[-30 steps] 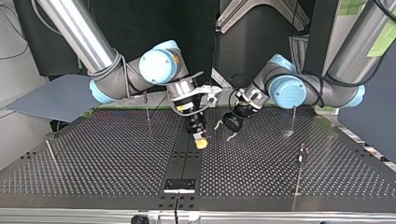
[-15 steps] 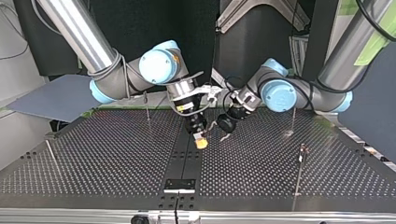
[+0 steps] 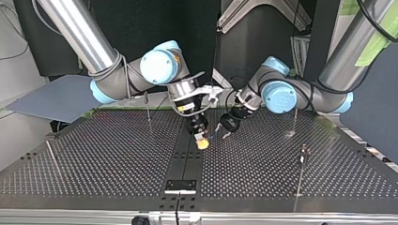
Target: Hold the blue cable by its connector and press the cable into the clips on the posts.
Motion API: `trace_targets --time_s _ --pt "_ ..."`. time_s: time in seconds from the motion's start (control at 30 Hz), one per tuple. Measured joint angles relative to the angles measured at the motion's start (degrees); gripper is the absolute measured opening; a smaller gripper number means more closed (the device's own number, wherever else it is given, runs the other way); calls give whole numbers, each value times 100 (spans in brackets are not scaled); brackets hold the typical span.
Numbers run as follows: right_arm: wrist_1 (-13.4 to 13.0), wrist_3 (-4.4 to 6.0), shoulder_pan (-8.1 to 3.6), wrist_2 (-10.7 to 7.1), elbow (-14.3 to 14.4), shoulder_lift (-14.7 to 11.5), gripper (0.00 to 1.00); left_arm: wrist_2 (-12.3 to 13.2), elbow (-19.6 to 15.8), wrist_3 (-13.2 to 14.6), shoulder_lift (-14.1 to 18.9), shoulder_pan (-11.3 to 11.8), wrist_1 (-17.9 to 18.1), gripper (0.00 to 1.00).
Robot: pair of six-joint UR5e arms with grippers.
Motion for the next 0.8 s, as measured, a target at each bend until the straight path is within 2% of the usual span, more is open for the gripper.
trace_targets --time_s 0.03,0.1,0.17,0.27,0.53,0.8 --pt "0 0 0 0 0 0 0 -40 -1 40 4 0 -26 16" --pt "0 0 0 0 2 2 0 -147 -3 147 9 -1 -57 7" --pt "0 0 0 0 2 2 0 -248 -2 249 14 -6 -67 4" --pt "0 0 0 0 3 4 0 -347 -3 398 13 -9 -71 4" --pt "0 0 0 0 2 10 0 -398 -1 791 28 9 -65 4" --pt "0 1 0 0 3 12 0 -637 -4 1181 295 116 -90 4"
